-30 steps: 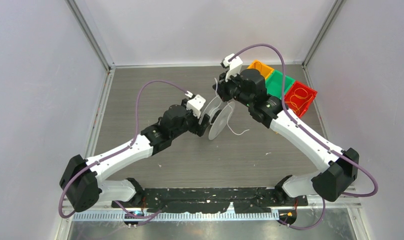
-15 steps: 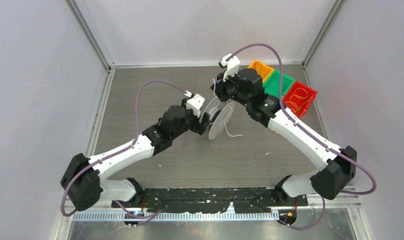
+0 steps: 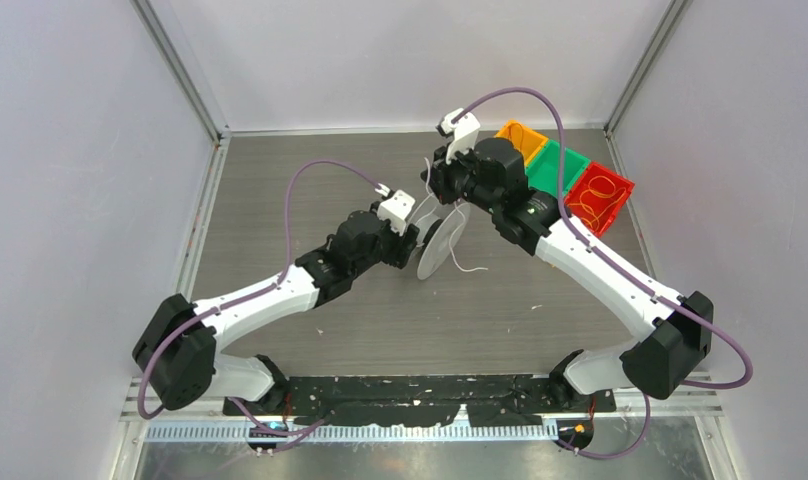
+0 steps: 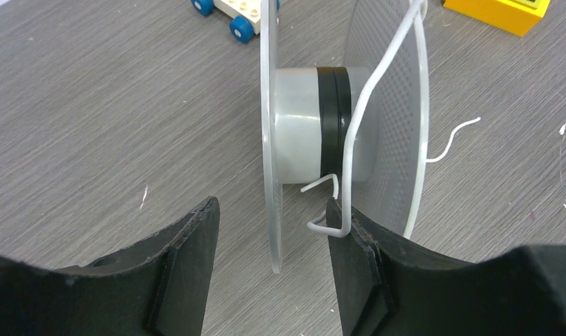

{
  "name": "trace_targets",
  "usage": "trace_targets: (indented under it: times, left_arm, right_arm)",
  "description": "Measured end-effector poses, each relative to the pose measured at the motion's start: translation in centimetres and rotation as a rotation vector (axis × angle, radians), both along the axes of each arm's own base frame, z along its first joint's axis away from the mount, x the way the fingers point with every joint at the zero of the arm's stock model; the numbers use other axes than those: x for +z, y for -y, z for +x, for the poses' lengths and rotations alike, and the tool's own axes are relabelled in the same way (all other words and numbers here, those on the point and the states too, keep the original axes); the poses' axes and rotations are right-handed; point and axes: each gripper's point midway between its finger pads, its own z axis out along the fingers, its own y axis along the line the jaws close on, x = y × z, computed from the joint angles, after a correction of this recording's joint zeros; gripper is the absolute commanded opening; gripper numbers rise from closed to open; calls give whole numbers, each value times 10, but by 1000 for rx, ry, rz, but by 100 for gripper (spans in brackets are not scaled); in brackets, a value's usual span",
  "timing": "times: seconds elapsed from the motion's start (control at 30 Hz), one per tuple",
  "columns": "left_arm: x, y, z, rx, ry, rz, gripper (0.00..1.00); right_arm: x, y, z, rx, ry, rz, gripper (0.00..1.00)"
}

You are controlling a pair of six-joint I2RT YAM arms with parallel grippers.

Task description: Wrap the cables

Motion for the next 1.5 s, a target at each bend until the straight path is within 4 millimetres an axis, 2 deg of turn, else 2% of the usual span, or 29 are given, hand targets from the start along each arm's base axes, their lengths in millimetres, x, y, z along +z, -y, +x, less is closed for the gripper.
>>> trace_targets:
  times: [0.17, 0.63, 1.0, 1.2, 1.37, 1.5]
  left_arm:
    - [-11, 1, 1, 2, -17, 20, 53]
    - [-23, 4, 9, 15, -28, 37, 38]
    - [-31, 8, 14, 19, -37, 44, 36]
    - [-33, 9, 14, 18, -43, 46, 23]
    - [-35, 10, 14, 13, -48, 48, 18]
    - [-38, 10, 15, 13, -52, 53, 19]
  right_arm:
    - [-9, 0, -1, 1, -12, -8, 5]
    - [-39, 3, -4, -4, -54, -38, 5]
    - [-35, 12, 3, -54, -36, -38, 6]
    - [-42, 22, 9, -85, -46, -45, 6]
    - [-43, 27, 13, -102, -48, -45, 5]
    - [-46, 30, 14, -112, -54, -45, 5]
